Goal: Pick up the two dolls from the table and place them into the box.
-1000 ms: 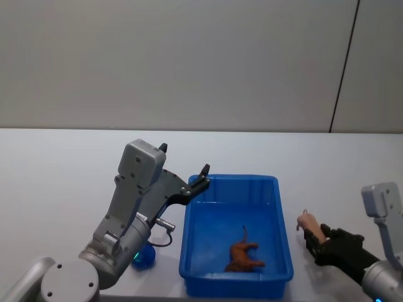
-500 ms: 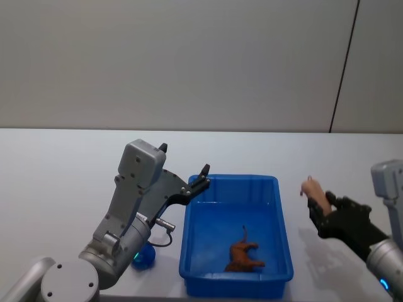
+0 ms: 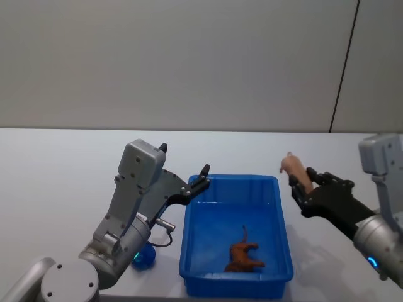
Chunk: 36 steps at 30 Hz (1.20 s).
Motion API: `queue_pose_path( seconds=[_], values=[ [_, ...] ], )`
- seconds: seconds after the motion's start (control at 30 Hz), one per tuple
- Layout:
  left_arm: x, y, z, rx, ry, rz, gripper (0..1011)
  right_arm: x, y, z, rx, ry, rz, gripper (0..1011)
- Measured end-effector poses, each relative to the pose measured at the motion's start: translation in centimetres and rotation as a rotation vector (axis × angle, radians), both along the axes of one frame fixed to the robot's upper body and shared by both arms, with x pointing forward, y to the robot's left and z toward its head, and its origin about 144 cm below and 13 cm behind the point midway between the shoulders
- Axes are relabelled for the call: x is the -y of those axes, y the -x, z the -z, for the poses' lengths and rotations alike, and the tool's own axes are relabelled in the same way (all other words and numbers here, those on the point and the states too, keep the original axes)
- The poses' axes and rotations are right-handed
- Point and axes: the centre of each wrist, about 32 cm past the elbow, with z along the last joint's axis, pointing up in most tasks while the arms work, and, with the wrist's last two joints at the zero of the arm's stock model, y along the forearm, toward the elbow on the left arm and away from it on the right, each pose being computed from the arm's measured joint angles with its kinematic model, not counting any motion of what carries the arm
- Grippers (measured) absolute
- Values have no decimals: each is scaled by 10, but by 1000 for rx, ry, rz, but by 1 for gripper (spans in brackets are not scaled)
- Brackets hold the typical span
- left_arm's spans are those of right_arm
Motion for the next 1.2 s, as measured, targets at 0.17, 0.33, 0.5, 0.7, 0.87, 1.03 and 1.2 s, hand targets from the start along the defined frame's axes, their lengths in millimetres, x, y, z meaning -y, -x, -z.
queue_pose_path(
  seconds=[0.17,0.33,0.5,0.7,0.87,1.03,1.2],
  values=[
    [0,0,0,0,0,0,1003,-6,-9,1,-41,-9,-41,355],
    [0,0,0,0,0,0,1003,-12,-16,6,-82,-21,-74,389],
    [0,0,0,0,0,0,1003,-17,-23,10,-116,-36,-103,521],
    [0,0,0,0,0,0,1003,-18,-27,13,-130,-49,-117,719],
    [0,0,0,0,0,0,1003,-14,-28,14,-121,-54,-111,886],
    [0,0,0,0,0,0,1003,-2,-25,15,-103,-44,-92,996],
    [0,0,0,0,0,0,1003,10,-19,14,-90,-26,-73,1001]
  ],
)
